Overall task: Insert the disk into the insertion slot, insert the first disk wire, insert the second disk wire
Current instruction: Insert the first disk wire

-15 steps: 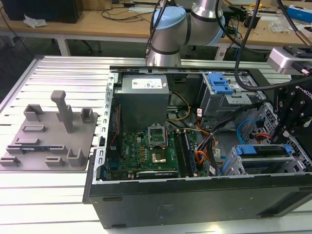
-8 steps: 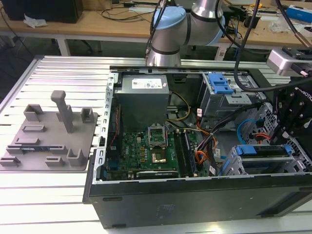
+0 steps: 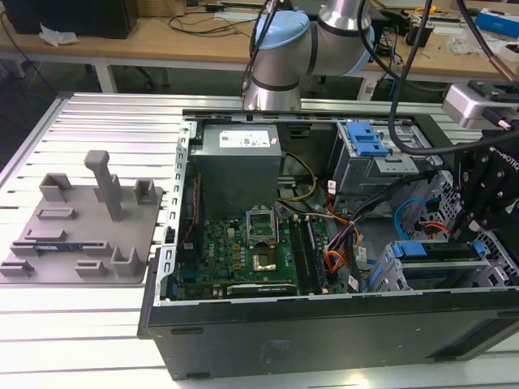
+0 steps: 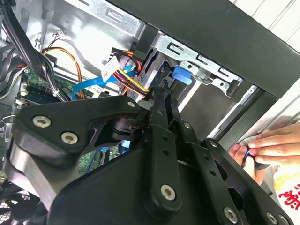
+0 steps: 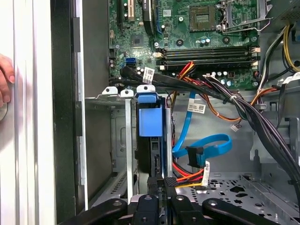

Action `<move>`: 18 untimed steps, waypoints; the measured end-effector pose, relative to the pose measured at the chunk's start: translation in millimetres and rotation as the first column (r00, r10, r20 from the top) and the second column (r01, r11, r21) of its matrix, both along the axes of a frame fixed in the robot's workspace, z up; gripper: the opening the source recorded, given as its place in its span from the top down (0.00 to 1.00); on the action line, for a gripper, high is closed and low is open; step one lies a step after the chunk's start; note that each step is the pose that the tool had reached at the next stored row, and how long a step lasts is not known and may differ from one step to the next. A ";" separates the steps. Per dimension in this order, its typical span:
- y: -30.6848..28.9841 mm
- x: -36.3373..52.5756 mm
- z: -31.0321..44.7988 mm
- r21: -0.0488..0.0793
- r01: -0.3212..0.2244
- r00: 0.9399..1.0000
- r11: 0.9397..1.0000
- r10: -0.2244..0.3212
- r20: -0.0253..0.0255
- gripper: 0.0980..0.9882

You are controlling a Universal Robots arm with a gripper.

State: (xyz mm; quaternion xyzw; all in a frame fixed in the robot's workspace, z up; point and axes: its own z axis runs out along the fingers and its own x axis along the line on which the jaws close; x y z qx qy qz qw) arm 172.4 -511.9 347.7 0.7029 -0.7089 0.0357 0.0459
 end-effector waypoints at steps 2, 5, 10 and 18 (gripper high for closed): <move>-0.2 -0.3 -0.5 -0.001 0.001 1.000 1.000 -0.001 0.000 0.93; -0.4 -0.3 -1.9 -0.001 0.001 1.000 1.000 -0.001 0.000 0.93; -0.4 -0.3 -4.7 -0.002 0.001 1.000 1.000 -0.001 0.000 0.93; -0.4 -0.3 -8.6 -0.003 0.001 1.000 1.000 -0.001 0.000 0.93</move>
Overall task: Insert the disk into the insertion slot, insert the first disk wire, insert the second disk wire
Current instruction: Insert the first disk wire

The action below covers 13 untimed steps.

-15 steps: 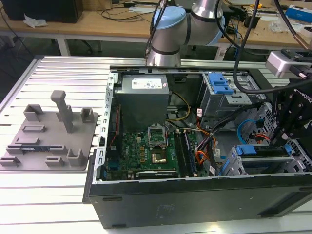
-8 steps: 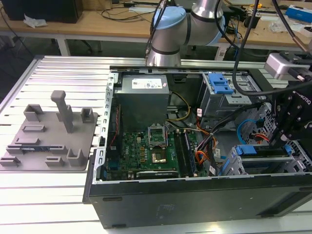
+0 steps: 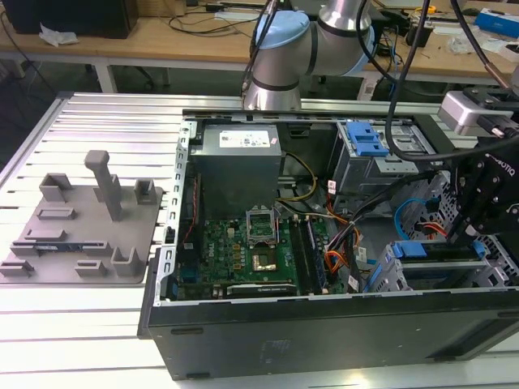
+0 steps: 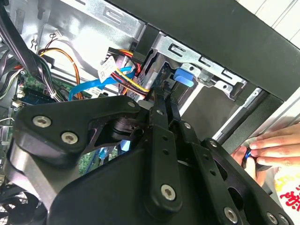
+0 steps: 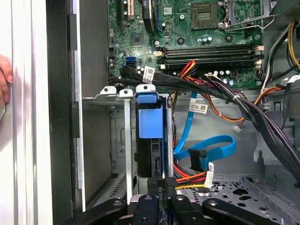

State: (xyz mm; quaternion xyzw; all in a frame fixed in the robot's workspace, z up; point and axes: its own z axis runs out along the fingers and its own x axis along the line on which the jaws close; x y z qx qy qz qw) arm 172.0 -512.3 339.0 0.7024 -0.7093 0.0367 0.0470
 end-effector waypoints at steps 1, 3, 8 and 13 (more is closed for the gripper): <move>0.0 0.0 0.0 0.000 0.000 1.000 1.000 0.000 0.000 0.93; 0.0 0.0 0.0 0.000 0.000 1.000 1.000 0.000 0.000 0.93; 0.0 0.0 7.0 -0.001 0.000 1.000 1.000 0.000 0.000 0.93; -0.1 0.0 7.2 -0.001 0.000 1.000 1.000 0.000 0.000 0.93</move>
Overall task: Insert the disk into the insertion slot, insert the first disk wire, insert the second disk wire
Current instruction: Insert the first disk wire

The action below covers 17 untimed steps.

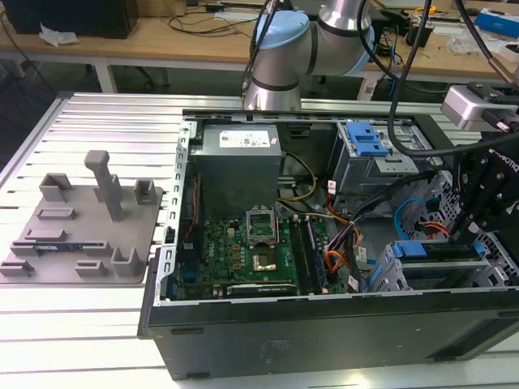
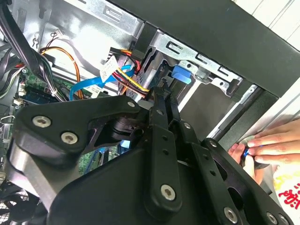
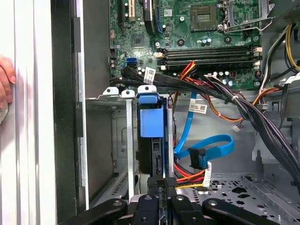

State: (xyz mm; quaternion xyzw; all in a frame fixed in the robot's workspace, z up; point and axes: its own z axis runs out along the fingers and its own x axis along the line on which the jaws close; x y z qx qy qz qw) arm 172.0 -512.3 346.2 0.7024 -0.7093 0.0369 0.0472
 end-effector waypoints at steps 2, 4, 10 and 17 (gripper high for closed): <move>0.0 0.1 0.0 0.010 0.000 1.000 1.000 0.000 0.000 0.93; 0.1 0.0 -0.1 0.015 0.000 1.000 1.000 0.000 0.000 0.93; -1.3 0.0 -0.1 0.016 0.000 1.000 1.000 0.000 0.000 0.93; -2.5 0.0 -1.4 0.016 -0.003 1.000 1.000 0.003 0.000 0.93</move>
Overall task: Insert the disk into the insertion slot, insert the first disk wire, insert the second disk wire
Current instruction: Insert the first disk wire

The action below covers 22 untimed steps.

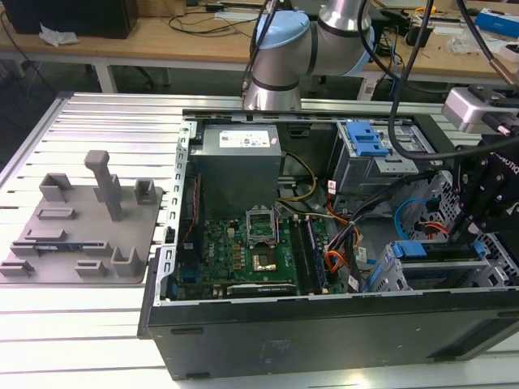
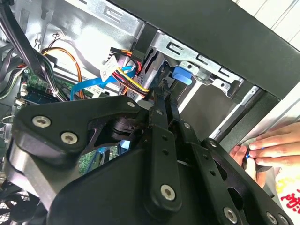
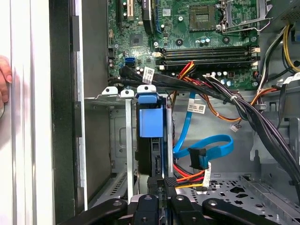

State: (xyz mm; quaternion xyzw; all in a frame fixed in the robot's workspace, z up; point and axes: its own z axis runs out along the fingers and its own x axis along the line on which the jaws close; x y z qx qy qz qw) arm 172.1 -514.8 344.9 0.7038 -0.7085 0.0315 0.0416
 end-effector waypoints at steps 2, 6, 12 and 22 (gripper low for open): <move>0.0 0.0 -1.0 0.000 -0.003 1.000 1.000 0.003 0.000 0.93; 0.0 0.0 -2.9 0.000 -0.012 1.000 1.000 0.012 0.000 0.93; -0.3 0.0 -6.5 0.000 -0.020 1.000 1.000 0.020 0.000 0.93; -1.0 -0.4 2.6 0.000 -0.020 1.000 1.000 0.020 0.000 0.64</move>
